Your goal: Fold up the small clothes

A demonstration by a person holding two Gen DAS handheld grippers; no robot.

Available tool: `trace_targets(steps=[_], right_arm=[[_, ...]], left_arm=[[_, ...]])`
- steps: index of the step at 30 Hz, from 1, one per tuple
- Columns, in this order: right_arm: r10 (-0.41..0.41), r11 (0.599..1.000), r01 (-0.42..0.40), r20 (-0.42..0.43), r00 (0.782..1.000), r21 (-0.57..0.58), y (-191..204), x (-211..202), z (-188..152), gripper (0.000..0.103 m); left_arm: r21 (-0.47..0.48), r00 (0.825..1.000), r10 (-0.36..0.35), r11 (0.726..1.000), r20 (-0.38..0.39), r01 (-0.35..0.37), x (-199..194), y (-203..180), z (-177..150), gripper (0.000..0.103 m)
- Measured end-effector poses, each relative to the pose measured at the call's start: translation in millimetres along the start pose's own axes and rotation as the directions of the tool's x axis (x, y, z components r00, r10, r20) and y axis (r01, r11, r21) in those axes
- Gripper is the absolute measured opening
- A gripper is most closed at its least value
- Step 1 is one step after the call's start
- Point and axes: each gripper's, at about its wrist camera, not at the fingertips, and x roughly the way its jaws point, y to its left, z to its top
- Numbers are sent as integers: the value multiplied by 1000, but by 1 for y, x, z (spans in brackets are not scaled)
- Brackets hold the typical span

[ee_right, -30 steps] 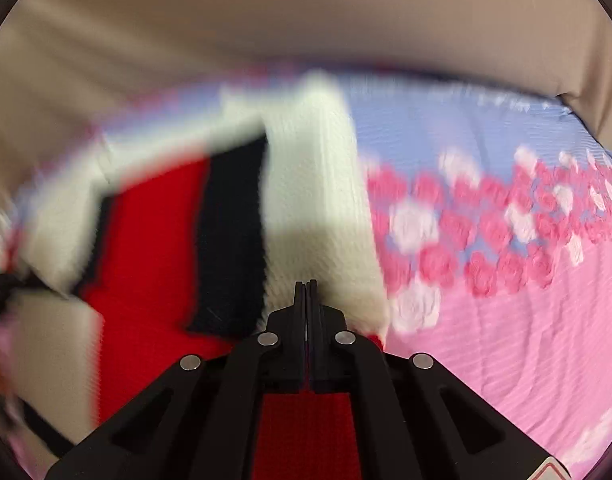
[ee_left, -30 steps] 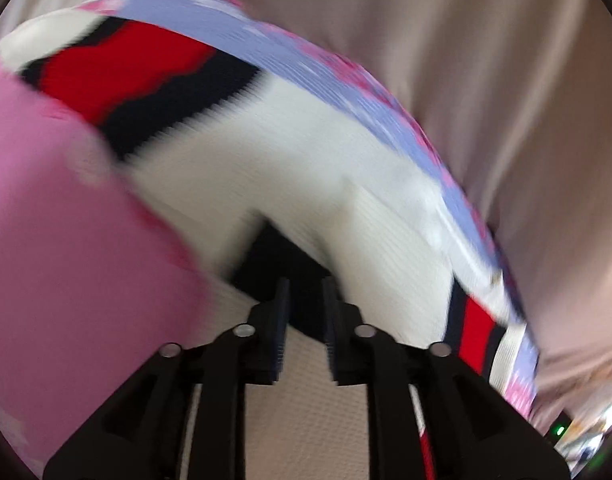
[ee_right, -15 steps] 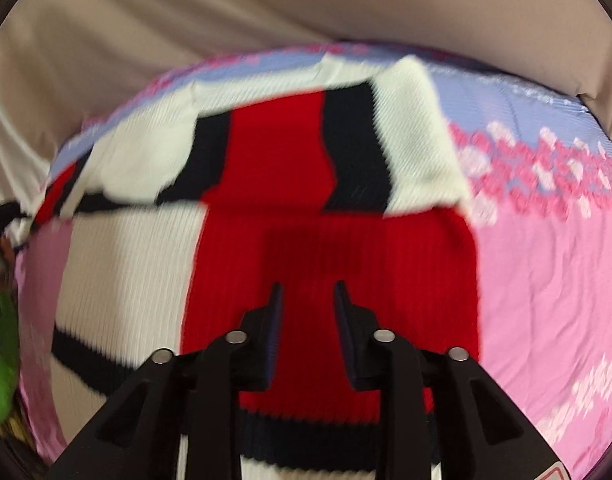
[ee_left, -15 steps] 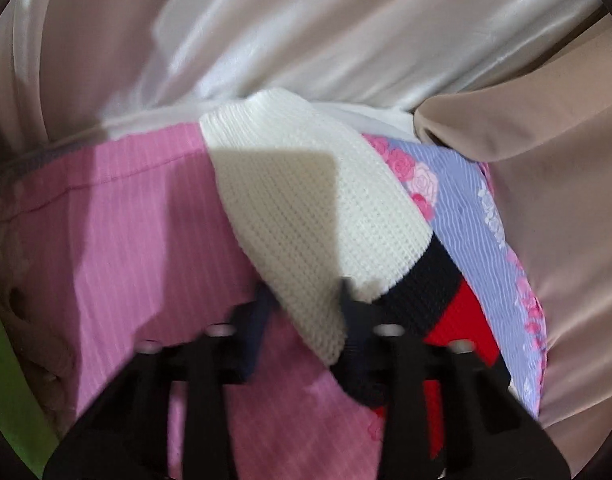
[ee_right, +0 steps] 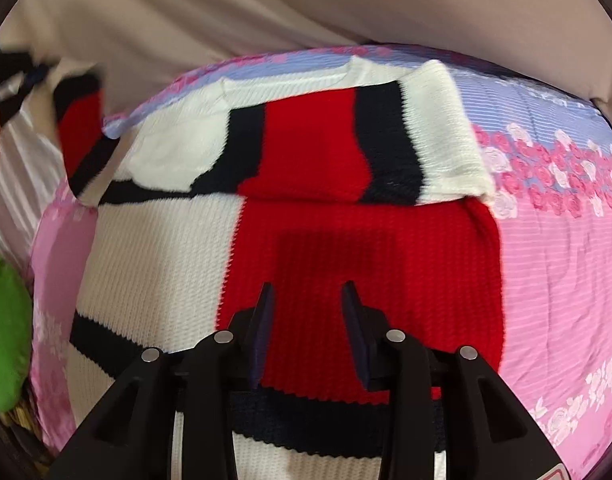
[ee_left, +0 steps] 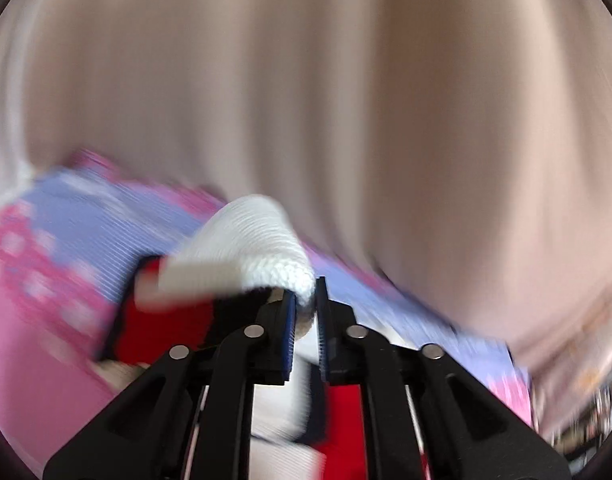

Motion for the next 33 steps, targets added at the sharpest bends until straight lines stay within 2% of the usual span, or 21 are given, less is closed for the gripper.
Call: trace_targets(steps=[1, 2, 4, 5, 8, 10, 12, 13, 14, 15, 18, 21, 23, 24, 25, 26, 27, 29, 31, 33], right_arm=[[-6, 1000, 5, 7, 1000, 16, -7, -2, 0, 36], [-12, 1000, 12, 11, 1000, 29, -13, -4, -1, 37], [-26, 998, 25, 14, 1000, 66, -30, -7, -5, 38], [-37, 996, 36, 13, 999, 87, -40, -9, -7, 38], [-54, 990, 51, 21, 998, 134, -62, -16, -13, 41], [-64, 988, 59, 31, 997, 143, -70, -19, -11, 43], [-45, 988, 37, 47, 998, 148, -76, -19, -2, 47], [-19, 987, 10, 53, 998, 159, -77, -17, 4, 49], [29, 983, -40, 62, 998, 178, -78, -12, 16, 51], [62, 979, -75, 70, 996, 190, -77, -8, 26, 55], [131, 963, -149, 91, 987, 224, -75, 16, 61, 60], [120, 936, -138, 77, 990, 323, -85, 47, 85, 60], [129, 902, -151, 82, 988, 405, -93, 59, 90, 60], [141, 885, -166, 88, 986, 435, -98, 64, 92, 60], [149, 870, -176, 94, 984, 460, -101, 69, 94, 60], [145, 865, -174, 97, 985, 471, -102, 74, 98, 54], [139, 866, -171, 101, 985, 470, -101, 78, 101, 35], [140, 871, -167, 92, 986, 462, -97, 84, 109, 8], [167, 873, -212, 139, 976, 438, -91, 74, 120, 7], [154, 919, -239, 270, 950, 315, -70, 30, 137, 7]], left_arm=[[15, 999, -15, 1000, -36, 16, 12, -15, -14, 12], [24, 993, -33, 999, -114, 36, 35, -35, -42, 14], [-6, 976, -35, 999, -216, 34, 59, -44, -83, 40], [-25, 972, -34, 999, -234, 29, 63, -42, -97, 41], [-108, 963, -49, 994, -266, 20, 63, -18, -121, 49], [-206, 970, -36, 978, -242, -15, 48, 15, -124, 57], [-313, 980, 14, 947, -199, -77, 34, 55, -119, 58], [-347, 981, 33, 933, -192, -99, 30, 68, -116, 58], [-406, 979, 59, 904, -195, -135, 33, 92, -108, 58], [-437, 978, 64, 887, -200, -148, 36, 104, -104, 58], [-549, 976, 88, 815, -200, -186, 40, 153, -97, 58], [-597, 981, 102, 782, -163, -180, 38, 174, -90, 55], [-590, 981, 96, 787, -166, -177, 44, 180, -89, 51], [-581, 980, 96, 793, -177, -182, 48, 181, -87, 41], [-568, 977, 102, 800, -188, -193, 51, 180, -88, 26], [-552, 971, 123, 805, -204, -218, 56, 182, -85, 19], [-545, 969, 138, 806, -207, -231, 56, 184, -82, 11], [-534, 970, 171, 811, -175, -240, 47, 178, -79, 10], [-511, 971, 195, 825, -139, -239, 26, 177, -74, 9], [-488, 964, 227, 831, -141, -267, 22, 177, -75, 9]])
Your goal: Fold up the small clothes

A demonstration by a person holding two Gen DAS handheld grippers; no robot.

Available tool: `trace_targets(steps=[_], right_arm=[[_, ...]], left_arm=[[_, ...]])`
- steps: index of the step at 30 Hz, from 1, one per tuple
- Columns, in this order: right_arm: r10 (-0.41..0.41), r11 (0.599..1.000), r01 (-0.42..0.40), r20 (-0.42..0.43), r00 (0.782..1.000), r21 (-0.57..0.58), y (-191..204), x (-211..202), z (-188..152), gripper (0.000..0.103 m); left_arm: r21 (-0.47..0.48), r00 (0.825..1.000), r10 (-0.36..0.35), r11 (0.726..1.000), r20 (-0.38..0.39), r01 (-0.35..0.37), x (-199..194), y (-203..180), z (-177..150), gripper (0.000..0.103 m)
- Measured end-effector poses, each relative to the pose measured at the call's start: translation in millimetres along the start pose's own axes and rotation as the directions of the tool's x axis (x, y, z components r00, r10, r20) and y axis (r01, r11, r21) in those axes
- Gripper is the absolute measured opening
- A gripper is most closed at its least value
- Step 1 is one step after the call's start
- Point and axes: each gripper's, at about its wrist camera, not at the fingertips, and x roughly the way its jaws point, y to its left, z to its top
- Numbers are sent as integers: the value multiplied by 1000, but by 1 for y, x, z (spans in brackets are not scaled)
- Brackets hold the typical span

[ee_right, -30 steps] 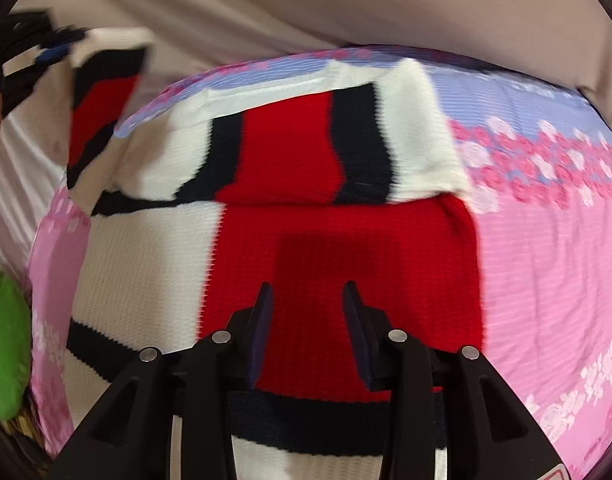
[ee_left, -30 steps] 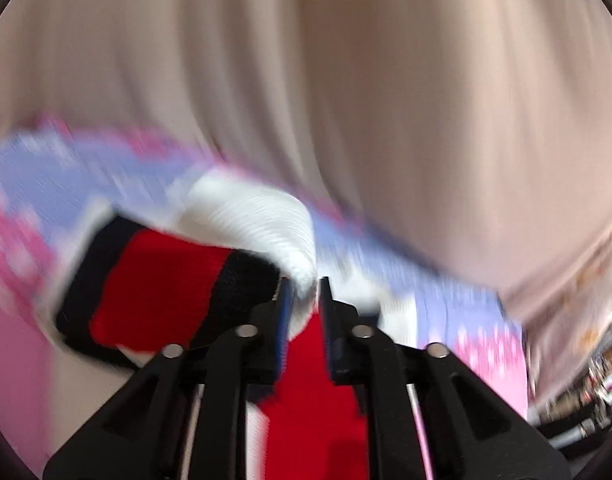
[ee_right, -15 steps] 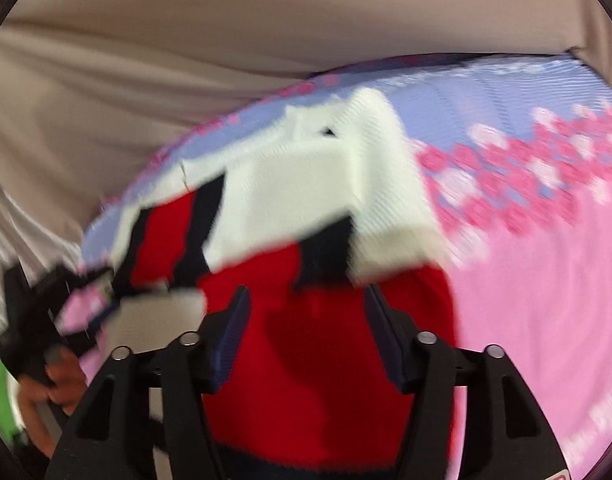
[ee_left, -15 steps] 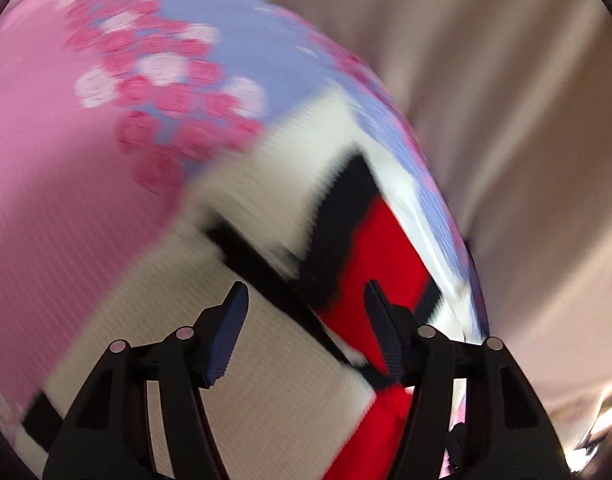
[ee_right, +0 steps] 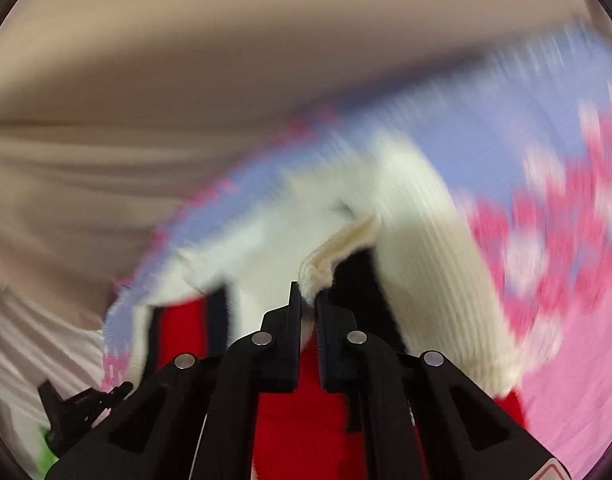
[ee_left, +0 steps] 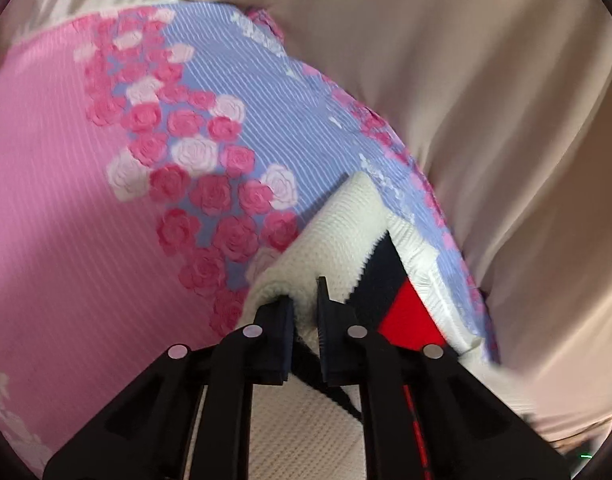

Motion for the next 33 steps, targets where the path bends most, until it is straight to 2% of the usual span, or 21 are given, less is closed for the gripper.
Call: trace_targets(steps=[2, 3, 4, 5, 7, 10, 12, 13, 14, 16, 18, 19, 20, 21, 22, 24, 27, 30, 31, 32, 33], right_arm=[[25, 997, -19, 79, 997, -78, 18, -26, 7, 6], [8, 993, 6, 113, 994, -119, 22, -33, 7, 6], [-58, 987, 72, 93, 994, -145, 14, -22, 2, 6], [-109, 985, 112, 29, 994, -130, 0, -2, -1, 6], [-199, 979, 193, -120, 973, -61, -38, 36, -17, 6], [-138, 990, 137, -68, 988, -17, -41, 19, -21, 6], [-135, 991, 133, -39, 990, -32, -40, 13, -21, 6], [-158, 987, 155, -74, 985, -37, -45, 23, -23, 6], [-182, 983, 179, -147, 972, -36, -55, 40, -28, 5], [-170, 985, 167, -149, 974, -31, -57, 40, -25, 6], [-150, 989, 149, -114, 982, -15, -49, 21, -17, 8], [-167, 986, 166, -87, 982, -23, -44, 11, -14, 8], [-240, 970, 238, -40, 970, -48, -33, -2, -13, 17], [-255, 966, 253, -20, 967, -55, -28, -8, -14, 18], [-231, 971, 230, -7, 973, -62, -17, -12, -15, 18], [-139, 984, 132, -47, 989, -122, 17, -2, -17, 15], [-22, 954, -23, -147, 989, -298, 91, 51, -33, 8], [-17, 925, -81, -252, 967, -372, 133, 118, -48, 8], [-42, 920, -74, -284, 958, -385, 136, 138, -51, 8], [-84, 917, -51, -316, 945, -395, 131, 160, -53, 2], [-59, 924, -71, -323, 945, -375, 124, 169, -49, 0]], left_arm=[[27, 998, 50, 998, -42, -49, 17, 1, -6, 9], [36, 995, 76, 997, -60, -74, 23, 5, -10, 9], [44, 993, 93, 995, -73, -90, 29, 7, -14, 9], [55, 992, 104, 993, -74, -100, 32, 7, -18, 9], [94, 992, 115, 989, -52, -110, 31, 2, -20, 9], [137, 990, 131, 983, -43, -124, 36, -1, -20, 10], [152, 989, 142, 979, -38, -135, 37, -4, -20, 10], [163, 988, 150, 976, -36, -143, 37, -5, -20, 10], [172, 988, 153, 974, -36, -145, 37, -7, -20, 10], [177, 989, 142, 975, -40, -133, 37, -6, -19, 12], [185, 991, 129, 975, -38, -120, 34, -1, -20, 12], [200, 992, 126, 973, -33, -117, 35, -1, -21, 12], [212, 992, 127, 970, -28, -118, 33, 0, -22, 12], [225, 991, 131, 967, -21, -123, 33, -1, -23, 12], [236, 991, 137, 963, -14, -129, 33, -2, -24, 12], [244, 989, 146, 959, -5, -141, 33, -4, -26, 12], [246, 988, 154, 958, -6, -147, 33, -4, -26, 12], [251, 988, 155, 957, -13, -147, 34, -3, -24, 12], [253, 988, 156, 956, -14, -147, 34, -3, -24, 12], [259, 988, 155, 955, -15, -145, 35, -3, -23, 12], [262, 988, 152, 955, -17, -142, 35, -2, -22, 13]])
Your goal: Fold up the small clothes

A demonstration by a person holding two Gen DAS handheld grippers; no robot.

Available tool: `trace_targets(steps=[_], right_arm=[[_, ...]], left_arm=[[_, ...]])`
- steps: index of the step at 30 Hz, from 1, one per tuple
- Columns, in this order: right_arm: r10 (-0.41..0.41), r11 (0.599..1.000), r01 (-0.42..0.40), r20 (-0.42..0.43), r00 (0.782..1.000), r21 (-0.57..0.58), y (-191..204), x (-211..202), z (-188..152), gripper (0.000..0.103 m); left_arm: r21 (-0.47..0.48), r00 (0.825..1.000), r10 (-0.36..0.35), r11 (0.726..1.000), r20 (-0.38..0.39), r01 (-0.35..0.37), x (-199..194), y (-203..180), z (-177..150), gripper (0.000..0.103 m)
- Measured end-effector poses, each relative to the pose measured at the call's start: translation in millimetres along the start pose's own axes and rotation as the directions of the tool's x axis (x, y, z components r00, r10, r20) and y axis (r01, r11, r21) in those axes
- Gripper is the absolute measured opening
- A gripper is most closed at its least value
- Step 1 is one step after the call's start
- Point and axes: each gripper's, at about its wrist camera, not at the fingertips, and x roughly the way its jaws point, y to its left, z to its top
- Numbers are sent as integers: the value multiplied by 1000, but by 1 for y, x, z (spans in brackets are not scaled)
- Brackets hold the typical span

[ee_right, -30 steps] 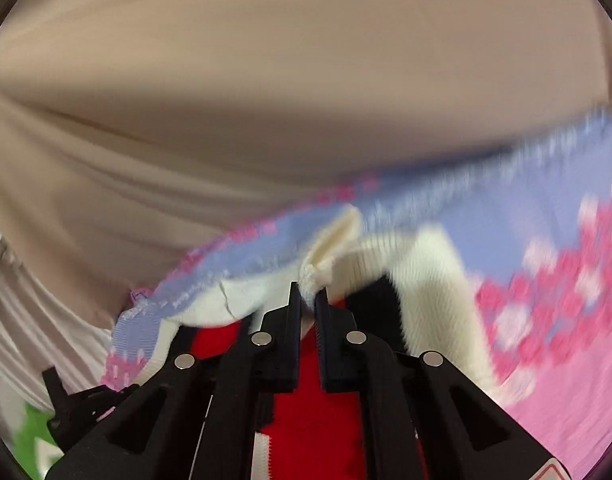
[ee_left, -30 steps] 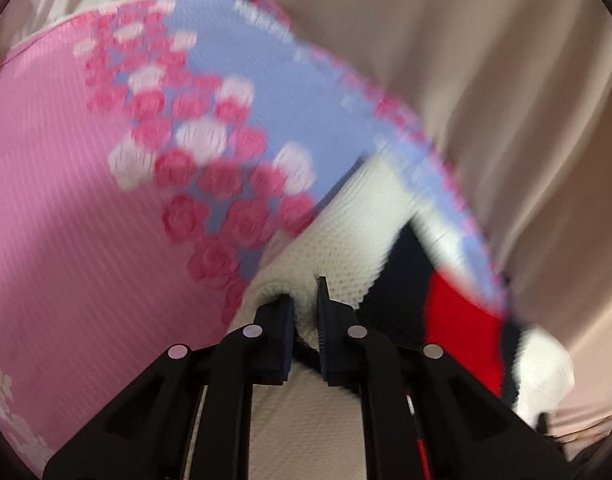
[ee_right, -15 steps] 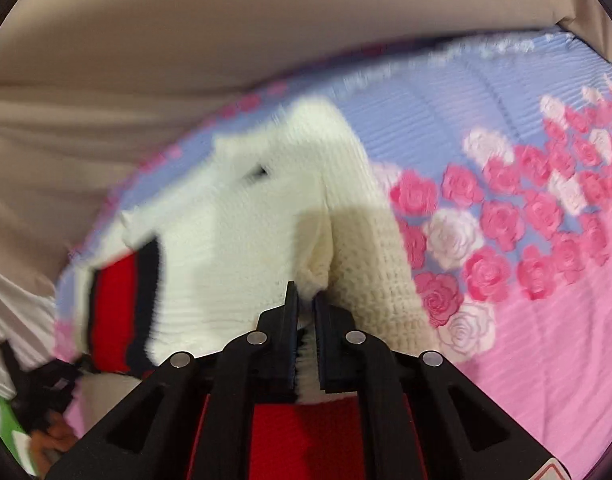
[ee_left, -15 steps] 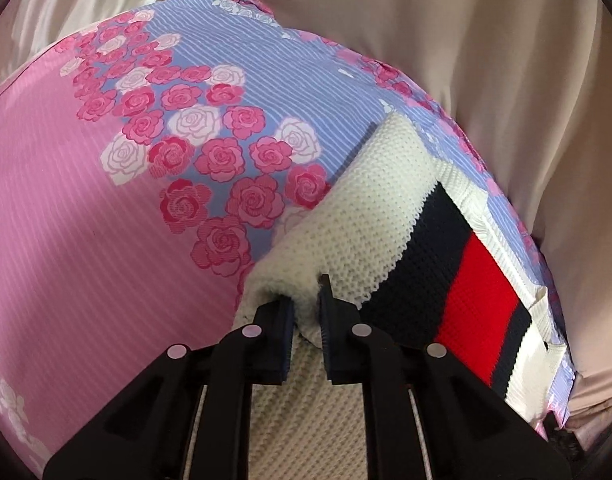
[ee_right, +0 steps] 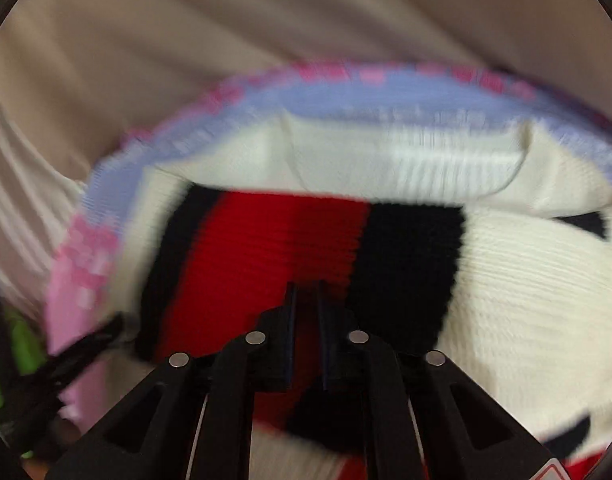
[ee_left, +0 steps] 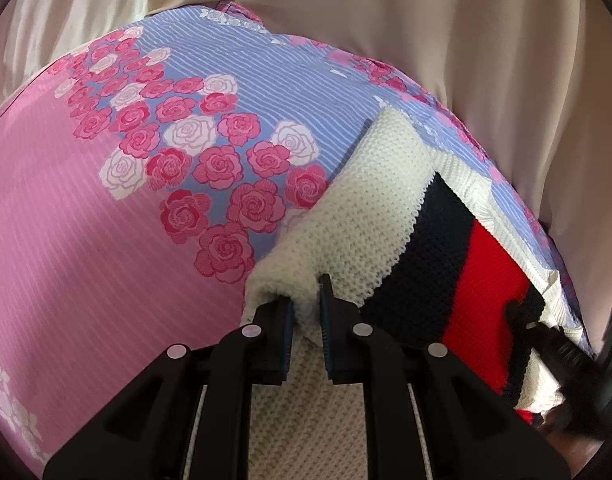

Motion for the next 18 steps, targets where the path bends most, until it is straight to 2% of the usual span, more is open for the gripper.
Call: trace_targets(steps=[1, 2, 5, 7, 9, 10, 13, 14, 16, 18], right_arm=[[21, 999, -21, 9, 1000, 30, -11, -3, 0, 0], [6, 996, -7, 16, 1000, 94, -25, -16, 4, 0], [-28, 987, 7, 129, 991, 161, -52, -60, 5, 1], [-87, 979, 57, 151, 985, 198, -78, -88, -5, 2], [-163, 965, 121, 174, 971, 232, -103, -110, -17, 6], [-187, 959, 142, 170, 968, 247, -115, -116, -23, 6], [-240, 951, 215, 95, 966, 222, -137, -98, -20, 6], [-267, 944, 253, 41, 963, 212, -144, -78, -21, 0], [-247, 946, 229, 54, 968, 230, -152, -78, -23, 0], [-251, 940, 220, 92, 964, 259, -152, -98, -21, 4]], left_arm=[[0, 1000, -5, 1000, -3, 5, -1, 1, 0, 12], [-3, 1000, -17, 1000, -8, 17, -6, 2, 0, 12], [-24, 995, -98, 995, 19, 99, -40, 3, 0, 13], [12, 991, -121, 993, 56, 120, -57, -9, 5, 13], [36, 991, -125, 992, 42, 124, -50, -24, 15, 16], [41, 993, -113, 993, 24, 112, -41, -31, 20, 17], [85, 999, 8, 996, -37, -5, 6, -43, 28, 17], [101, 999, 27, 995, -31, -24, 17, -43, 27, 18], [150, 999, 46, 987, 19, -48, 14, -45, 25, 19], [161, 999, 44, 986, 23, -47, 15, -44, 24, 19]])
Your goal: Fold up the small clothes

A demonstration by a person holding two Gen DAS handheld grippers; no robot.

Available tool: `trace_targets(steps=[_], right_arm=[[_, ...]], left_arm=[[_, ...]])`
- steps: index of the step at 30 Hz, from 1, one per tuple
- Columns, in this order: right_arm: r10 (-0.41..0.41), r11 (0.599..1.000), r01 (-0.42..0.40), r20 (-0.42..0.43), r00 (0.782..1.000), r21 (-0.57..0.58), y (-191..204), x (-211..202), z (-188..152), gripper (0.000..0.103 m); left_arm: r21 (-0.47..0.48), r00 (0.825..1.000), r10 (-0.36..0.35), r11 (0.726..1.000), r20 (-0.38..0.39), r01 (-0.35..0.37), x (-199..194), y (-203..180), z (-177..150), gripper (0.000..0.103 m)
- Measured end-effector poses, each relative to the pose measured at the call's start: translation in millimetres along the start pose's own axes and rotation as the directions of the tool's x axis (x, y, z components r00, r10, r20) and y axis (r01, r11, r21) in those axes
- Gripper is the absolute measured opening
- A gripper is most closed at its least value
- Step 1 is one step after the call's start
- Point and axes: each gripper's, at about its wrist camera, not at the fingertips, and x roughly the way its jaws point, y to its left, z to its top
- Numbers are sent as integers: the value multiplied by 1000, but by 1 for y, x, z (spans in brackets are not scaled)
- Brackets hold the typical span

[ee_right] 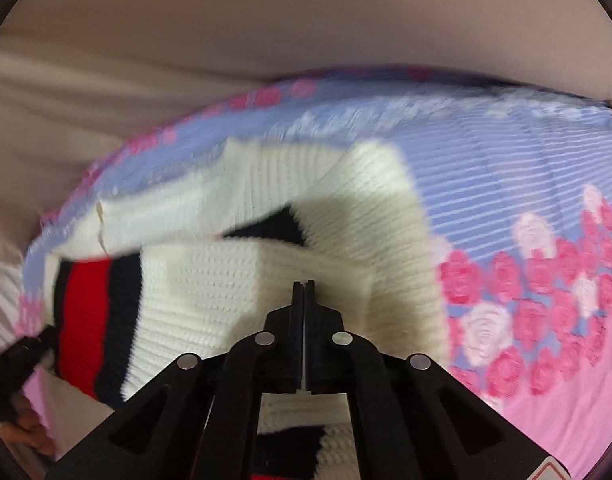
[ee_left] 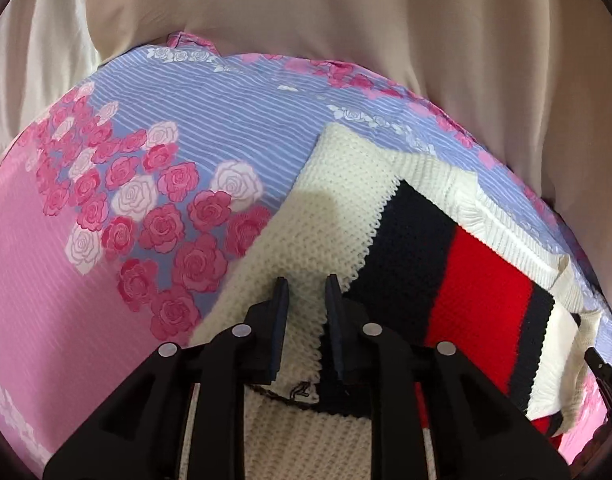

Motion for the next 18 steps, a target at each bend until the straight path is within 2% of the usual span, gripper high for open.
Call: trace_targets(steps=[2, 4, 5, 6, 8, 9, 10, 12, 15, 16, 18], right_arm=[[-6, 1000, 7, 45, 999, -24, -3, -8, -3, 4], [-43, 998, 41, -57, 997, -46, -13, 14, -10, 0], [-12, 1000, 11, -29, 1000, -22, -19, 11, -10, 0], [-7, 1000, 7, -49, 999, 4, -22, 7, -8, 2], [20, 999, -20, -12, 1000, 32, -25, -19, -9, 11], [38, 999, -38, 20, 999, 29, -26, -38, -16, 16], [51, 999, -51, 28, 998, 18, -29, -56, -28, 21], [54, 999, -54, 17, 998, 3, -40, -81, -58, 41], [62, 998, -63, -79, 995, -11, -71, -113, -126, 44], [57, 998, -58, -113, 992, -7, -78, -120, -150, 45], [61, 998, -56, -199, 978, 32, -98, -137, -208, 45]], left_arm=[[0, 1000, -1, 1000, -4, 1, 1, 1, 0, 19], [-27, 1000, -23, 999, -21, 22, -7, 7, 2, 19], [-39, 999, -45, 998, -19, 44, -15, 12, 2, 19], [-43, 998, -69, 997, -14, 68, -24, 16, 0, 21], [-26, 993, -121, 992, -6, 120, -51, 30, -13, 34], [-15, 991, -133, 991, -16, 133, -61, 36, -21, 47], [-4, 989, -143, 990, -28, 143, -71, 43, -32, 53], [19, 985, -152, 988, -79, 154, -92, 68, -69, 58], [7, 975, -138, 990, -177, 142, -107, 100, -117, 59], [-12, 967, -137, 990, -217, 137, -111, 111, -135, 59], [-82, 939, -162, 986, -302, 144, -123, 134, -175, 59]])
